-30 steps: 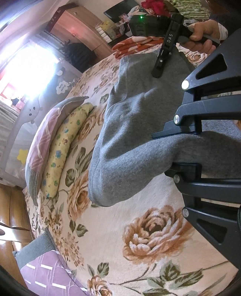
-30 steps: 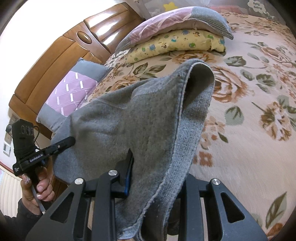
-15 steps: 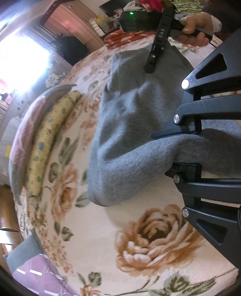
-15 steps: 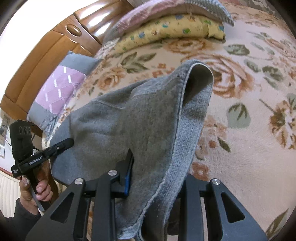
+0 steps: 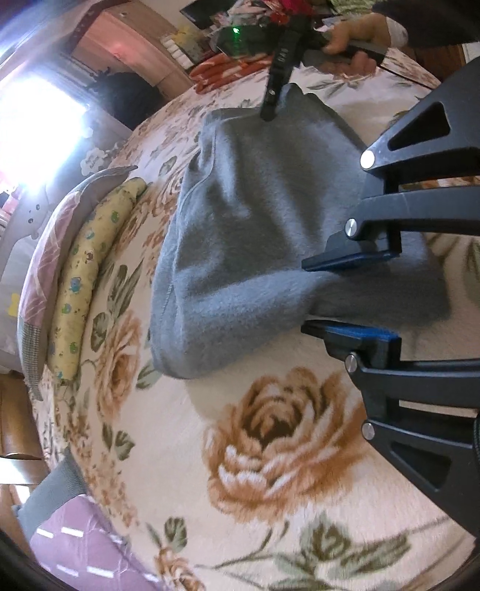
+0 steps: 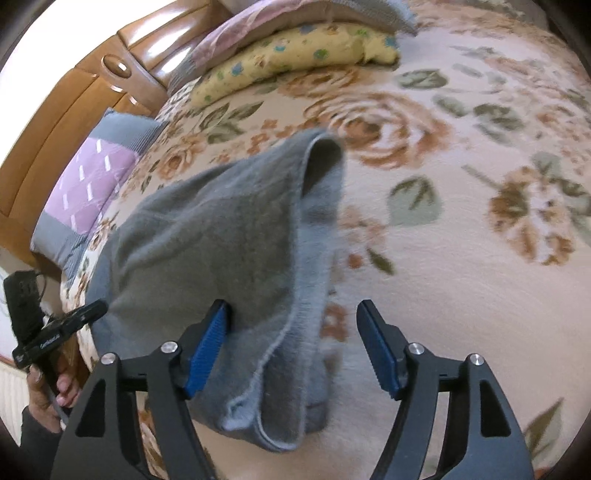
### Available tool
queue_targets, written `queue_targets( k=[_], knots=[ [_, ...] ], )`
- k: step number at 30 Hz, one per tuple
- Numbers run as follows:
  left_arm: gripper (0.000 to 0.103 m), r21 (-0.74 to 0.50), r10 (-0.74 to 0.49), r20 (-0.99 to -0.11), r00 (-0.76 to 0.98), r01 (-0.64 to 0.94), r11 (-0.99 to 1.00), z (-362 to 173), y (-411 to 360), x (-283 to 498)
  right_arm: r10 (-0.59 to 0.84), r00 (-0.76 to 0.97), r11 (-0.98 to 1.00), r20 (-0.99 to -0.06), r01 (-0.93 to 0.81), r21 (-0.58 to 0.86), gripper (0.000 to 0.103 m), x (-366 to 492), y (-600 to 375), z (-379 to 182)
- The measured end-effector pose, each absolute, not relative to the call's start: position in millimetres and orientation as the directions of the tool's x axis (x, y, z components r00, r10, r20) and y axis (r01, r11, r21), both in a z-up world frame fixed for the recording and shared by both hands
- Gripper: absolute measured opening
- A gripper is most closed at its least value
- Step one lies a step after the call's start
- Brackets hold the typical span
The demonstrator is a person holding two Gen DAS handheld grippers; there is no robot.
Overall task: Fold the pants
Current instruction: 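Open both grippers and release the folded pants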
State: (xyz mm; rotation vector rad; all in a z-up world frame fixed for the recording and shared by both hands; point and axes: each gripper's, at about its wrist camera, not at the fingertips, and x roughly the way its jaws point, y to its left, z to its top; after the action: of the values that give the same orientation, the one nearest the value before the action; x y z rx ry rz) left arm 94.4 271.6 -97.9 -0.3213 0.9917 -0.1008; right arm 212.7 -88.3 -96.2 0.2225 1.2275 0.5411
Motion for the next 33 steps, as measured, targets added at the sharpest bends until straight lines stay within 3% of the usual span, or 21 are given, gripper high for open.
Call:
queue_targets(
  k=[6, 9, 14, 18, 27, 31, 33],
  knots=[
    [0.025, -0.325, -0.226, -0.757, 0.614, -0.054, 0.944, -64, 273, 80, 0.565, 0.328, 0.821, -0.757, -0.317, 0.475, 0.069, 208, -92, -56],
    [0.025, -0.372, -0.278, -0.736, 0.617, -0.027, 0.928, -59, 267, 83, 0.603, 0.324, 0.789, -0.729, -0.38, 0.484, 0.049, 206, -73, -40],
    [0.025, -0.365, -0.275, -0.77, 0.575, -0.044, 0.93, -82, 263, 100, 0.582, 0.286, 0.791, -0.761, -0.417, 0.448, 0.043, 211, -49, -49],
    [0.023, -0.399, -0.292, -0.792, 0.536, -0.094, 0.912, -113, 272, 107, 0.526, 0.244, 0.832, -0.815, -0.349, 0.432, 0.036, 223, -54, -87],
    [0.025, -0.364, -0.256, -0.794, 0.552, -0.094, 0.927, -92, 261, 93, 0.521, 0.264, 0.832, -0.811, -0.369, 0.414, 0.038, 216, -56, -73],
    [0.031, -0.335, -0.219, -0.79, 0.572, -0.105, 0.936, -76, 257, 85, 0.517, 0.292, 0.831, -0.805, -0.396, 0.39, 0.038, 204, -58, -56],
    [0.039, -0.318, -0.198, -0.792, 0.577, -0.113, 0.941, -71, 255, 83, 0.515, 0.295, 0.828, -0.805, -0.414, 0.378, 0.038, 198, -56, -49]
  ],
)
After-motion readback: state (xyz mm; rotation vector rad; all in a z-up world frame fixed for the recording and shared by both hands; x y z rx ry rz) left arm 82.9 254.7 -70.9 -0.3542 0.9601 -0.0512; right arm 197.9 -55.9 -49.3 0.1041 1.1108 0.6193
